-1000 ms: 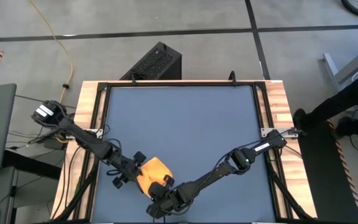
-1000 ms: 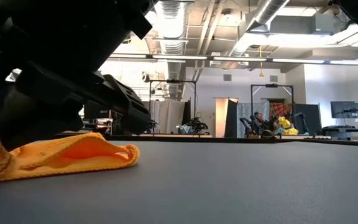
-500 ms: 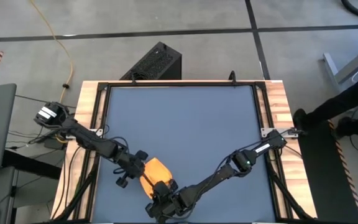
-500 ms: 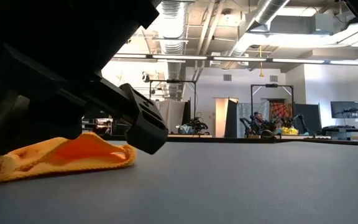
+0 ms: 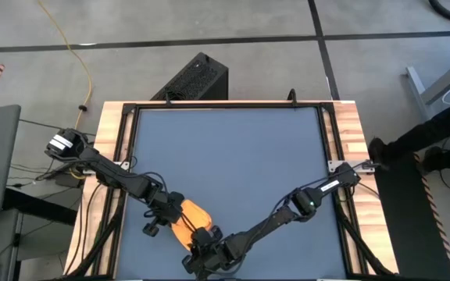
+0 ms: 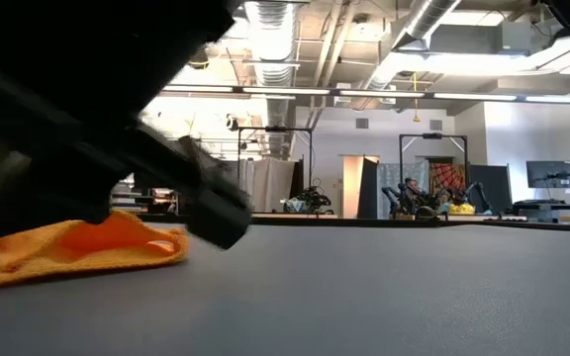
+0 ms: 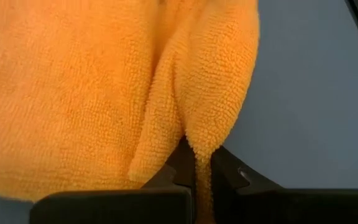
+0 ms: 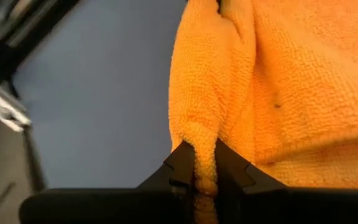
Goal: Roll towel
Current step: Roll the orange microfiber towel
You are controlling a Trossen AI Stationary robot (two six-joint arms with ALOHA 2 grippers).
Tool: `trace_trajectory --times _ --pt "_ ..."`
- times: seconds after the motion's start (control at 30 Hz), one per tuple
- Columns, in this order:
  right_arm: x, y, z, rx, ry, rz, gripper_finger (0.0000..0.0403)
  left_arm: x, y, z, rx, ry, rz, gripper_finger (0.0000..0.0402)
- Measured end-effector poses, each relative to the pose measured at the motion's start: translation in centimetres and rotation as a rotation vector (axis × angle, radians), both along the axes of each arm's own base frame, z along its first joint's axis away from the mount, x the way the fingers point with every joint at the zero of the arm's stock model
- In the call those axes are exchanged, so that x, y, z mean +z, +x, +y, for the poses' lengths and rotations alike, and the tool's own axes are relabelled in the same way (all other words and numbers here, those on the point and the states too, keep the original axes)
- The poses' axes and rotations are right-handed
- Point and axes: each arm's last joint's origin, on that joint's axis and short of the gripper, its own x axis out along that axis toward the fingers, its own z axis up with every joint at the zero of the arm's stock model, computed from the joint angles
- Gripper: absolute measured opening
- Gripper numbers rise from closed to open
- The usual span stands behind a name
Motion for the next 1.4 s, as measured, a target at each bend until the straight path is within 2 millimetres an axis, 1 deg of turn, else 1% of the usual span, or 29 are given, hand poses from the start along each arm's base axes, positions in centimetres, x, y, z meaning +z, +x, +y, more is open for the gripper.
trace_trajectory --times 0.07,0.27,0.37,0.5,0.67,0.8,0.87,0.93,1.03,1.13,1.23,1.33,1.4 --pt "0.1 0.3 0.0 0.002 0.021 -0.02 0.0061 0.0 -0.1 0.0 0.004 -0.014 0.026 0.0001" --pt "0.1 1.0 -1.1 0.023 0.088 0.011 0.0061 -0.1 -0.4 0.2 0.043 -0.03 0.088 0.0001" --pt "0.1 1.0 -1.2 0.036 0.083 0.016 0.0062 -0.1 -0.4 0.2 0.076 -0.05 0.119 0.0001" --pt "1.3 0.8 -1.3 0.069 0.046 0.026 0.0073 -0.1 -0.5 0.2 0.094 -0.069 0.148 0.0" --pt "3.1 0.0 -1.0 0.126 -0.006 0.038 0.0121 -0.3 -0.9 0.2 0.136 -0.098 0.223 0.0" --pt "3.3 -0.1 -0.7 0.205 -0.035 0.053 0.0176 -0.4 -1.0 0.5 0.184 -0.123 0.282 0.0" --pt "3.3 0.0 -1.0 0.254 -0.05 0.069 0.0205 -0.4 -1.0 0.6 0.208 -0.127 0.302 0.0" --pt "3.6 0.2 -1.0 0.267 -0.061 0.046 0.0227 -0.4 -1.0 0.7 0.228 -0.139 0.319 0.0" --pt "4.3 0.4 -0.5 0.276 -0.112 -0.042 0.0246 -0.4 -0.8 1.2 0.266 -0.165 0.347 0.0" --pt "4.7 0.1 0.6 0.305 -0.179 -0.1 0.0249 -0.4 -0.7 1.7 0.307 -0.189 0.384 0.0" --pt "5.0 -0.3 1.4 0.301 -0.301 -0.134 0.0249 -0.4 -0.7 2.4 0.331 -0.22 0.424 0.0" --pt "5.1 -0.4 1.3 0.291 -0.424 -0.136 0.0249 -0.4 -0.6 3.0 0.357 -0.253 0.452 0.0" --pt "4.8 -0.1 0.7 0.319 -0.505 -0.115 0.0249 -0.4 -0.5 3.3 0.375 -0.269 0.468 0.0"
